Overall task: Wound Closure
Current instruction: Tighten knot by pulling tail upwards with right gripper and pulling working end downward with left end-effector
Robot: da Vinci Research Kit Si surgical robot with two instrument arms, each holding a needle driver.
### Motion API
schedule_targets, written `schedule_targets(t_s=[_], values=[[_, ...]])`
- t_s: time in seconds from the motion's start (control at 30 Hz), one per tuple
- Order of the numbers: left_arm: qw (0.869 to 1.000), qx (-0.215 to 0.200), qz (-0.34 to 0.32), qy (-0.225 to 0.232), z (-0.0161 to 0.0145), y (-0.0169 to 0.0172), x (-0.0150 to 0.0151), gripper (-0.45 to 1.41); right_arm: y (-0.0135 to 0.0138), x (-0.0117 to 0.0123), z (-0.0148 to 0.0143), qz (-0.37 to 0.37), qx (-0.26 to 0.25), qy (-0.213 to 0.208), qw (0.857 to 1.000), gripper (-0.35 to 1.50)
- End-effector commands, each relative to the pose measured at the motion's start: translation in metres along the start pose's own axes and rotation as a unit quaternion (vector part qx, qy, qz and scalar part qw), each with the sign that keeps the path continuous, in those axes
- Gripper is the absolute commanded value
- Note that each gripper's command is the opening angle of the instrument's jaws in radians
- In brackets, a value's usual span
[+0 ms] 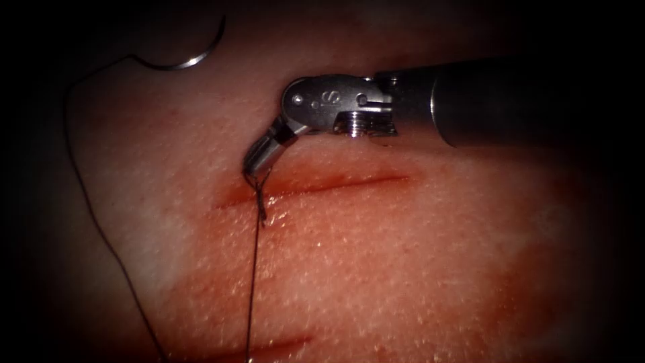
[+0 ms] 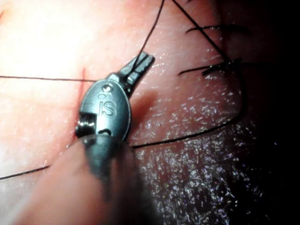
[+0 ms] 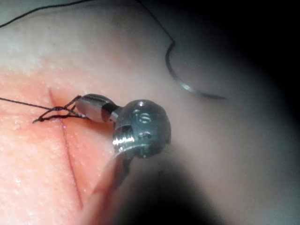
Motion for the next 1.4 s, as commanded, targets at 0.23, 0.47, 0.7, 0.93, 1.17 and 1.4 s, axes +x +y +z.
schedule_targets(t_s=[0.23, 0.47, 0.7, 0.93, 1.17, 1.4], values=[[0.999, -0.036, 0.009, 0.012, 0.0022, 0.0008, -0.0011, -0.45, 0.0012, 0.0001, 0.0005, -0.003, -0.014, -0.004, 1.0, -0.35], [0.998, -0.063, 0.007, 0.015, 0.0041, 0.0013, -0.0016, -0.45, 0.0022, -0.0005, -0.0002, 0.009, -0.052, -0.001, 0.999, -0.35], [0.996, -0.087, 0.003, 0.011, 0.0052, 0.0019, -0.0026, -0.45, 0.0037, -0.0011, -0.0005, 0.03, -0.092, 0.009, 0.995, -0.35], [0.991, -0.133, -0.01, 0.005, 0.0067, 0.0036, -0.0041, -0.45, 0.0043, -0.001, 0.0002, 0.022, -0.12, 0.001, 0.993, -0.35], [0.983, -0.185, -0.013, 0.009, 0.0085, 0.0062, -0.0043, -0.45, 0.004, -0.0011, 0.0, 0.017, -0.131, -0.005, 0.991, -0.35], [0.978, -0.21, -0.013, 0.005, 0.0091, 0.0064, -0.0042, -0.45, 0.0042, -0.0011, -0.0008, 0.004, -0.157, -0.018, 0.988, -0.35]])
